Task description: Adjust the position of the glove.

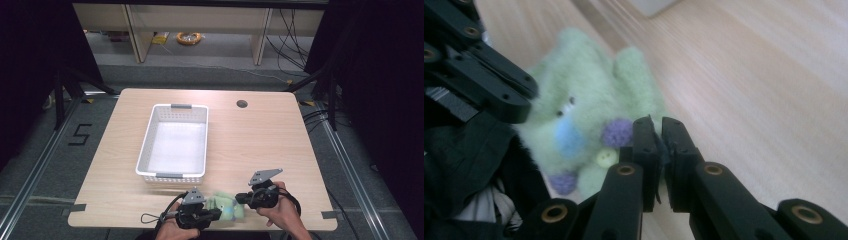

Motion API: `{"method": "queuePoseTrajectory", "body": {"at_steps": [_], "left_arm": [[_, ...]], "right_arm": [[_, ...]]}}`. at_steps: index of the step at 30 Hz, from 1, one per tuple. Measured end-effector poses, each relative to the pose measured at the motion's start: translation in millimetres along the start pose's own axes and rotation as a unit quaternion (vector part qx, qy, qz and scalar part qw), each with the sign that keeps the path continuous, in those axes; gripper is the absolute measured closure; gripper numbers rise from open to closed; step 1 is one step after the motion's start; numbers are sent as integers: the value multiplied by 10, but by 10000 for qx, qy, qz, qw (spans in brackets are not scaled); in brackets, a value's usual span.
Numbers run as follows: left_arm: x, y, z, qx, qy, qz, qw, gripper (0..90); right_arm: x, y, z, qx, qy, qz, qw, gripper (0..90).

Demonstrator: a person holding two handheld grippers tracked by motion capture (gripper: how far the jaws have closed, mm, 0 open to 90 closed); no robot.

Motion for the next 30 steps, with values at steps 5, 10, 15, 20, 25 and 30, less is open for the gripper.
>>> {"method": "queuePoseTrajectory", "body": {"at_steps": [5,10,15,20,25,30], "left_arm": [[60,-9,7,32,59,-78,9999,854],[-27,19,-49,-77,-135,-51,9999,819],[-41,-88,28,142,-214,-81,9996,675],[-211,-260,81,448,-550,178,9973,558],[-377,-299,13,391,-865,392,9947,495],[-425,-213,-38,176,-1131,331,9929,455]], "right_arm": [[-23,-29,196,78,-428,-107,9990,857],[3,131,147,-278,-275,-75,9992,839],[53,88,99,19,42,-127,9999,709],[43,-124,58,165,299,-293,9990,576],[-22,-157,-138,223,915,-404,9947,451],[-20,-100,-225,177,1084,-347,9933,422]]}}
Point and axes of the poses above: each handheld gripper's, and its own axes: y roughly forward along the jaws, z roughly out of its top, x roughly to its right, the point moved 4 cm from there along y, roughly forward along the jaws, and after that the axes turned 3 degrees about -z, right-handed, at the moved point
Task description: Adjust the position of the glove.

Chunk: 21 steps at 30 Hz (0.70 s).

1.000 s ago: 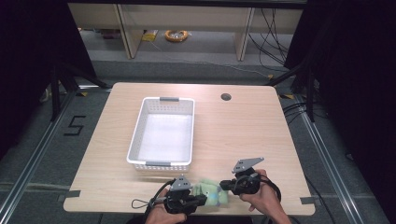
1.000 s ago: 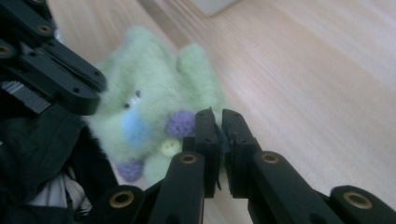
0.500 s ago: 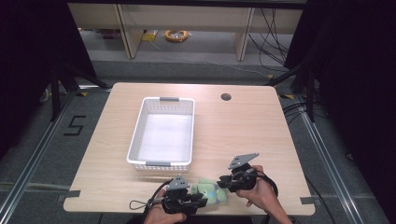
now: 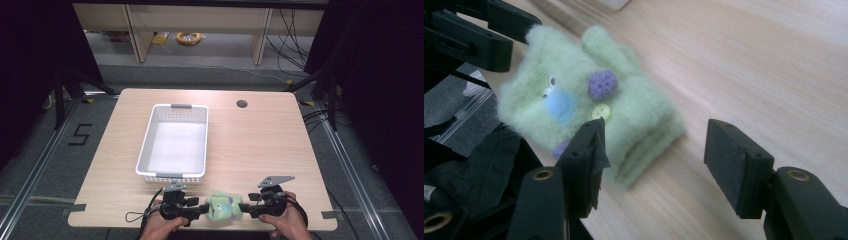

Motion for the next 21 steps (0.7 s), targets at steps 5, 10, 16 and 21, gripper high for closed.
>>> {"method": "queuePoseTrajectory", "body": {"at_steps": [5,10,16,21], "left_arm": [[-20,123,-4,-157,-162,-72,9997,463],[-2,201,20,-220,-88,-133,9996,510],[14,301,35,-365,-7,-239,9990,564],[-14,323,29,-352,-73,-335,9988,635]], "right_arm": [[-15,94,-3,-66,59,33,10000,405],[20,191,-31,-131,185,167,9996,433],[17,243,-71,-122,273,514,9982,496],[-2,245,-83,-83,326,626,9975,567]]}}
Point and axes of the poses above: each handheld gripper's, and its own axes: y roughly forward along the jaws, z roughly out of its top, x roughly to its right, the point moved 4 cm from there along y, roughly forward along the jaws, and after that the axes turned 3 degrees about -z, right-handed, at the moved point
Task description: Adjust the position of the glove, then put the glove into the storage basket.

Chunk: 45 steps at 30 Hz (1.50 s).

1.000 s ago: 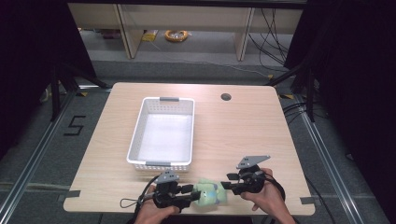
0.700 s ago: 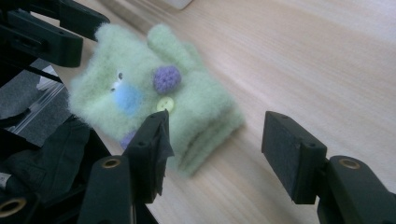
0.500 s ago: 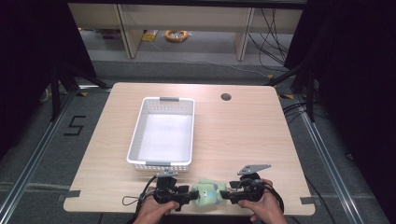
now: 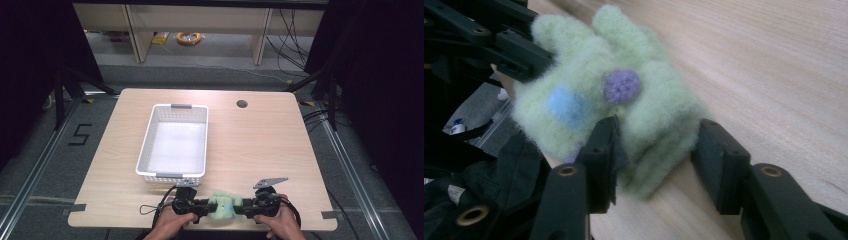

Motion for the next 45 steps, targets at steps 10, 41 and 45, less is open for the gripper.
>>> {"method": "queuePoseTrajectory", "body": {"at_steps": [10,41,45], "left_arm": [[27,-10,-44,137,38,-71,9999,728],[189,-464,195,591,684,-155,9958,744],[164,-546,251,661,692,-155,9953,743]], "right_arm": [[-20,-5,10,109,-291,115,9995,732],[-337,-292,370,509,-900,99,9946,745],[-390,-307,466,543,-886,69,9946,745]]}}
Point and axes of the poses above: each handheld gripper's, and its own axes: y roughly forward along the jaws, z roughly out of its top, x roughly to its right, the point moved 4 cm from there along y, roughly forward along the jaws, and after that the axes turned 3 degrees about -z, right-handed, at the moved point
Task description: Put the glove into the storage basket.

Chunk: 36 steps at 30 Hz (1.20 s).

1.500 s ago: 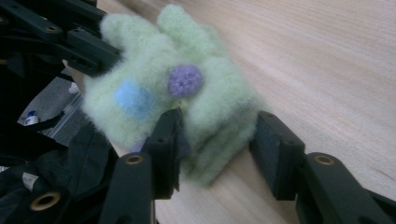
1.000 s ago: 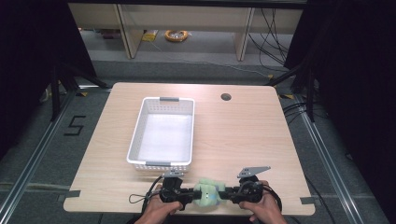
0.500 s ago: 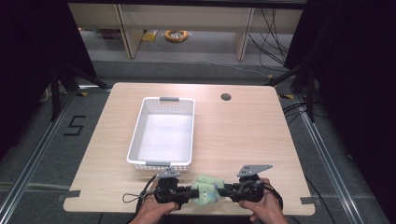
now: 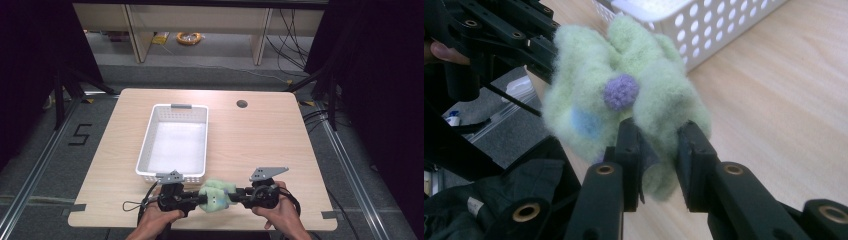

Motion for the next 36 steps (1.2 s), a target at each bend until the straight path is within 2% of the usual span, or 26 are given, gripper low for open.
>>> {"method": "queuePoseTrajectory", "body": {"at_steps": [1,2,3,5,7,9,12,13,14,15,16,18,19,20,21,22,23,24,25,26,27,29,32,34,35,36], "left_arm": [[-8,-16,16,5,22,26,10000,743],[-14,-32,33,6,40,69,10000,743],[-18,-44,51,27,25,33,10000,743],[-28,-71,90,20,53,70,10000,743],[-36,-93,131,39,21,87,10000,742],[-45,-115,163,3,3,106,9999,742],[-50,-144,209,-31,6,99,9999,741],[-50,-153,230,-35,-25,92,9999,741],[-54,-174,255,-65,-32,79,9999,741],[-60,-189,286,-49,-48,71,10000,740],[-63,-210,319,-31,-65,103,9999,739],[-73,-253,392,-24,-47,145,9999,738],[-80,-281,432,-29,-25,142,9999,738],[-88,-307,473,-18,-16,134,9999,738],[-104,-337,518,-19,-19,191,9998,737],[-126,-364,561,-7,-48,202,9998,737],[-156,-397,605,-29,-74,214,9997,736],[-189,-421,647,-12,-113,230,9997,735],[-225,-451,689,-31,-122,293,9995,735],[-257,-473,732,10,-170,309,9994,734],[-292,-497,771,-23,-133,333,9994,735],[-362,-530,840,-64,-147,414,9990,735],[-482,-562,918,-161,-192,568,9981,735],[-575,-586,944,-213,-250,647,9974,734],[-623,-595,950,-224,-285,673,9971,734],[-672,-600,950,-207,-330,744,9965,735]], "right_arm": [[-6,-1,30,-9,-57,43,10000,745],[1,-10,62,-28,-133,-57,9999,745],[-21,-4,88,-18,-60,-1,10000,745],[-13,-12,152,-14,-183,-82,9998,744],[-14,-6,205,34,-290,8,9996,744],[-46,-26,240,-18,-135,-21,9999,744],[-35,-26,305,23,-312,23,9995,744],[-70,-34,323,-25,-141,122,9998,744],[-74,-36,348,-1,-153,101,9998,744],[-51,-48,382,30,-323,24,9995,744],[-50,-46,416,59,-398,98,9991,744],[-64,-80,492,34,-297,33,9995,744],[-55,-76,537,61,-399,52,9992,744],[-63,-81,584,43,-328,57,9994,744],[-61,-70,638,85,-416,113,9990,744],[-58,-63,692,123,-473,75,9988,744],[-77,-62,741,100,-307,71,9995,744],[-89,-46,794,94,-271,131,9995,744],[-57,-20,858,163,-466,133,9987,744],[-60,-1,910,150,-401,180,9989,744],[-57,21,964,148,-442,99,9989,744],[-73,54,1059,34,-267,30,9996,744],[-34,171,1195,2,-401,6,9992,744],[-35,252,1260,-70,-241,10,9997,744],[-14,307,1290,-63,-312,-10,9995,744],[-13,365,1316,-77,-279,32,9996,745]]}}
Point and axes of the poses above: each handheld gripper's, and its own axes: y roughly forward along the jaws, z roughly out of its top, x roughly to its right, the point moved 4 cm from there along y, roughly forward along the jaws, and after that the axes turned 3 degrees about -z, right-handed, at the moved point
